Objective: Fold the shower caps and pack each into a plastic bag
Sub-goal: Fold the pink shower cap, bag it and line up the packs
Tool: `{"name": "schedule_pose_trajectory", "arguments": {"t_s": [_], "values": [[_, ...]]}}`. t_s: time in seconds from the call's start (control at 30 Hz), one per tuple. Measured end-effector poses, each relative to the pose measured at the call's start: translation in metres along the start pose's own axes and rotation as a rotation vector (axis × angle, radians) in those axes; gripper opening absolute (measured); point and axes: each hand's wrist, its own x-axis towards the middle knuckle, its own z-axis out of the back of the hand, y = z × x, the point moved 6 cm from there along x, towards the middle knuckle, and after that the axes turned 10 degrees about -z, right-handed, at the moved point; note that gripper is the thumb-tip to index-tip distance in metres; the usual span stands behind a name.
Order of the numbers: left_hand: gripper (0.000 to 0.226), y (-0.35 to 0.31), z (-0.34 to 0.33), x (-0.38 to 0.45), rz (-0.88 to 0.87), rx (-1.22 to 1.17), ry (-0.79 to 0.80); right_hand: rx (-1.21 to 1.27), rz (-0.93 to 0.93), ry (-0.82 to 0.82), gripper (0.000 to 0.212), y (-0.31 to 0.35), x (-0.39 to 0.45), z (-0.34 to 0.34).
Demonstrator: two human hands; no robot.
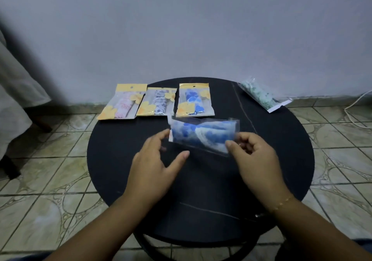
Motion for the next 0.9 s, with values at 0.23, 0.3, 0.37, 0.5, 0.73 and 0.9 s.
{"name": "schedule_pose_trajectory", "arguments": {"t_s": [0.23,0.3,0.37,0.5,0.73,0.9], "values": [[0.061,-0.001,-0.044,0.019,0.351,-0.605,0.013,0.561,-0.491,0.175,0.038,-0.03,0.001,-0.022],[0.066,-0.006,-0.05,0.026,0.343,-0.746,-0.08,0.497,-0.518,0.212,0.048,-0.032,0.0,-0.024],[0.065,-0.011,-0.055,0.034,0.307,-0.784,-0.124,0.379,-0.492,0.23,0.06,-0.033,0.003,-0.022],[0.062,-0.017,-0.069,0.047,0.248,-0.807,-0.117,-0.285,-0.054,-0.005,0.079,-0.015,0.01,0.0],[0.043,-0.035,-0.114,0.066,0.012,-0.251,0.308,-1.03,0.157,0.072,0.053,-0.014,0.008,-0.013],[0.043,-0.033,-0.116,0.088,-0.153,0.275,0.304,-1.094,0.077,0.074,0.051,-0.015,0.04,-0.002]]}}
